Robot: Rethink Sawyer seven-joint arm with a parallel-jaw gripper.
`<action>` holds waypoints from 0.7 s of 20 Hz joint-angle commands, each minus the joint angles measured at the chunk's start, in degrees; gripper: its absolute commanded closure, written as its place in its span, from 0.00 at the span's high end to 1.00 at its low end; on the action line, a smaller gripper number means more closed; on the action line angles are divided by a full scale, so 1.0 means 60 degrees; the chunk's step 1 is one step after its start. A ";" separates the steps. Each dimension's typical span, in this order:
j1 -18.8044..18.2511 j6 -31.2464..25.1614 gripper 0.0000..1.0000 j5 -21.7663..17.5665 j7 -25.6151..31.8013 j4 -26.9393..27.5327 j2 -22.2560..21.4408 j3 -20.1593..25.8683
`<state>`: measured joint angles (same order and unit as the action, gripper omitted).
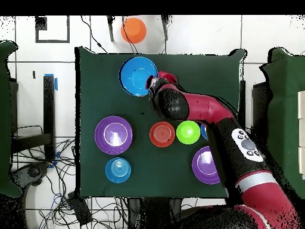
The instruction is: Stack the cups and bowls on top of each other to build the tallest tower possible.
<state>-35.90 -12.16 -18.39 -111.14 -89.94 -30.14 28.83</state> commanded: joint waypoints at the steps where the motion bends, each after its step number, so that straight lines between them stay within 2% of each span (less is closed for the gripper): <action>1: 0.0167 -0.1283 0.00 -0.0215 0.0188 0.0308 -0.0198 -0.0267; 14: -0.0075 -0.1744 0.00 -0.0352 0.0706 0.0148 -0.0210 0.0041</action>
<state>-36.16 -13.77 -18.40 -111.14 -89.94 -31.55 28.83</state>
